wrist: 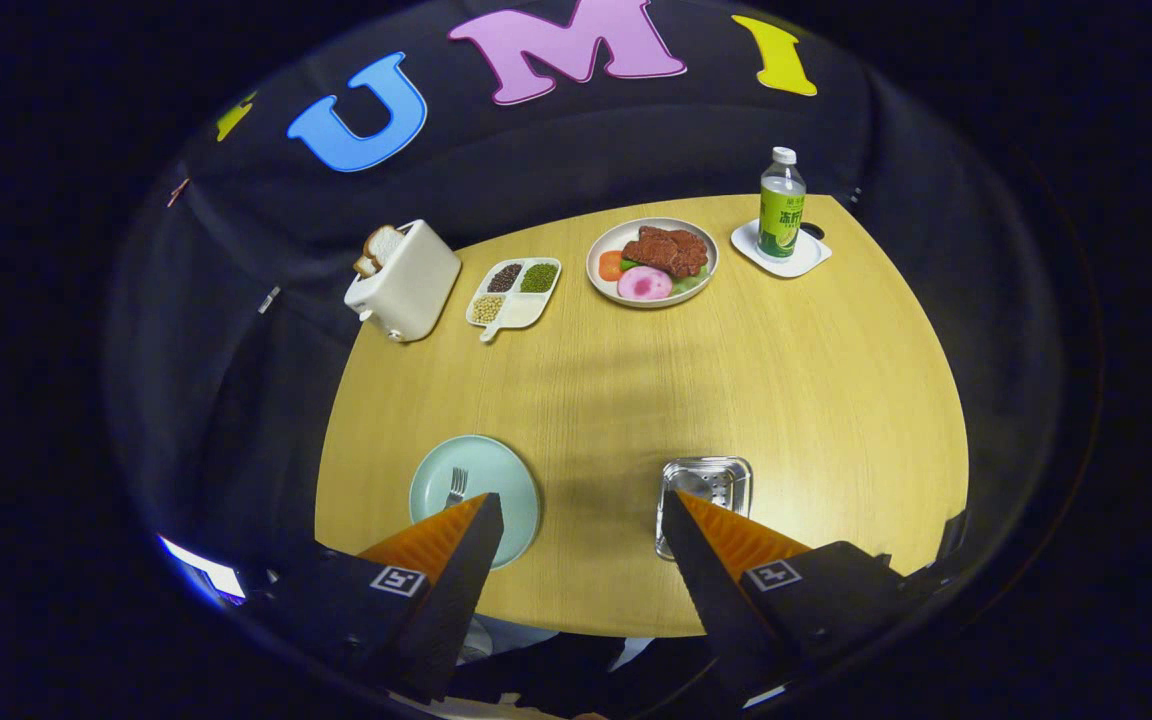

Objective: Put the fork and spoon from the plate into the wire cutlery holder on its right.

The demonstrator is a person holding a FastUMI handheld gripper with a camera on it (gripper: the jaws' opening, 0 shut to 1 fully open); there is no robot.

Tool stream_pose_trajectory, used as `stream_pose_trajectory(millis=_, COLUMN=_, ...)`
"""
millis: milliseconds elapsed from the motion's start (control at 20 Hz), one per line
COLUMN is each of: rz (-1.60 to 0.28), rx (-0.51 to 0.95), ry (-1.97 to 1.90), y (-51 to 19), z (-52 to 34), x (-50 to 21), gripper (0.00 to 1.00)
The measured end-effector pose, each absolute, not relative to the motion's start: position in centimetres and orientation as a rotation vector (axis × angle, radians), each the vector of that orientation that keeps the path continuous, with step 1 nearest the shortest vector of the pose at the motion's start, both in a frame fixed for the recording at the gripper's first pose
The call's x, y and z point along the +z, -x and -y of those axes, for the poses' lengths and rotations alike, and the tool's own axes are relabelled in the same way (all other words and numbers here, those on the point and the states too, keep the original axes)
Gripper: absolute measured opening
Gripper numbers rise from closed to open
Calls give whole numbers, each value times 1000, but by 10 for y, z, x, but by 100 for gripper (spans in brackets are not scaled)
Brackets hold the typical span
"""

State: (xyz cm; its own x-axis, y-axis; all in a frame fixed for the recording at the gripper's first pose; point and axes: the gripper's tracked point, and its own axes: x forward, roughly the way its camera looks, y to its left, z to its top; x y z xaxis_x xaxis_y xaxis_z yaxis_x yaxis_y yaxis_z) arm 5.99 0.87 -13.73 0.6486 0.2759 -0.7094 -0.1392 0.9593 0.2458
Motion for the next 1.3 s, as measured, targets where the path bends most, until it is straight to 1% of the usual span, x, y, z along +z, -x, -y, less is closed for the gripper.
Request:
stream_pose_trajectory(millis=400, rz=-852, rx=311, ry=-162, y=-45, z=-109, x=-172, gripper=99)
stream_pose_trajectory(millis=650, rz=-908, rx=321, ry=-132, y=-45, z=-157, x=-216, gripper=99)
stream_pose_trajectory(millis=1000, rz=-1096, rx=255, ry=-143, y=-45, z=-193, x=-302, gripper=99)
stream_pose_trajectory(millis=1150, rz=-1133, rx=226, ry=-111, y=-40, z=-199, x=-326, gripper=100)
stream_pose_trajectory(millis=1300, rz=-1144, rx=211, ry=-97, y=-50, z=-207, x=-333, gripper=100)
